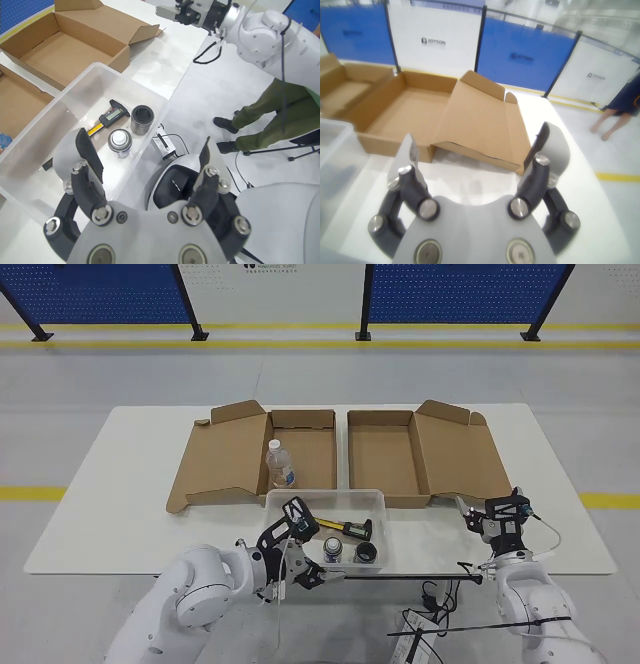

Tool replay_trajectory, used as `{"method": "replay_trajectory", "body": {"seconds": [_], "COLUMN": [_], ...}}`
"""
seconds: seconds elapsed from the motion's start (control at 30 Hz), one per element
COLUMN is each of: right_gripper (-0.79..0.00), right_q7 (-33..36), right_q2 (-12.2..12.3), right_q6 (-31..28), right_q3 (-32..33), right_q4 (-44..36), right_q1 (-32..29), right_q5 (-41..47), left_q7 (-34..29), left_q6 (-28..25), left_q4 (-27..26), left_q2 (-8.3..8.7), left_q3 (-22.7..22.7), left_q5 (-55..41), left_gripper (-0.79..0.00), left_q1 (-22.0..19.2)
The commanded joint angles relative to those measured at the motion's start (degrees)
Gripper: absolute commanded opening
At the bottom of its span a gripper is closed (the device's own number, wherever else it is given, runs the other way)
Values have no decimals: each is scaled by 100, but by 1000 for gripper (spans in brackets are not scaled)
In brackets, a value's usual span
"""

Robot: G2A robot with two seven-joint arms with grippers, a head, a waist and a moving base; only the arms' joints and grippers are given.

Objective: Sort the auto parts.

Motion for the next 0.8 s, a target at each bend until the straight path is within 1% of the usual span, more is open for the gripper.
{"method": "replay_trajectory", "body": {"seconds": [0.0,0.2,0.4,0.57,0.77], "right_gripper": [0,0,0,0,0], "right_q7": [0,0,0,0,0], "right_q2": [0,0,0,0,0], "right_q6": [0,0,0,0,0], "right_q3": [0,0,0,0,0], "right_q4": [0,0,0,0,0], "right_q1": [0,0,0,0,0], "right_q5": [0,0,0,0,0], "left_q7": [117,397,610,673,694], "left_q6": [9,31,98,214,241], "left_q4": [165,776,1391,1628,1805], "left_q2": [-16,-83,-141,-174,-196], "left_q3": [135,589,912,1043,1176], "left_q5": [148,505,828,868,901], "left_gripper": [0,0,0,0,0], "left_q1": [-153,-631,-980,-1148,-1240]}}
